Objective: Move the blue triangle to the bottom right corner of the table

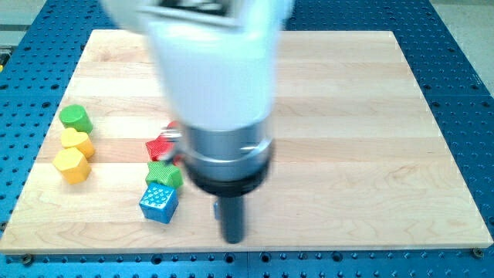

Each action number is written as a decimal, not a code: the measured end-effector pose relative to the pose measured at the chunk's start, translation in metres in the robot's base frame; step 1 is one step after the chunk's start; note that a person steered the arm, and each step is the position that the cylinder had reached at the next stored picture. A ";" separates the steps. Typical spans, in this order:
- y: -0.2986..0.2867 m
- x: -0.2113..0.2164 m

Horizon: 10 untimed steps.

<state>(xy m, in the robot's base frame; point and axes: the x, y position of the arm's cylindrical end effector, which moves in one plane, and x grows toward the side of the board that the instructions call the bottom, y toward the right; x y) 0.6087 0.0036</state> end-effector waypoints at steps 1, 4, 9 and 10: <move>-0.049 0.006; -0.031 -0.053; 0.199 -0.068; 0.201 -0.070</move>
<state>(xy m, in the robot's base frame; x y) 0.5387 0.2050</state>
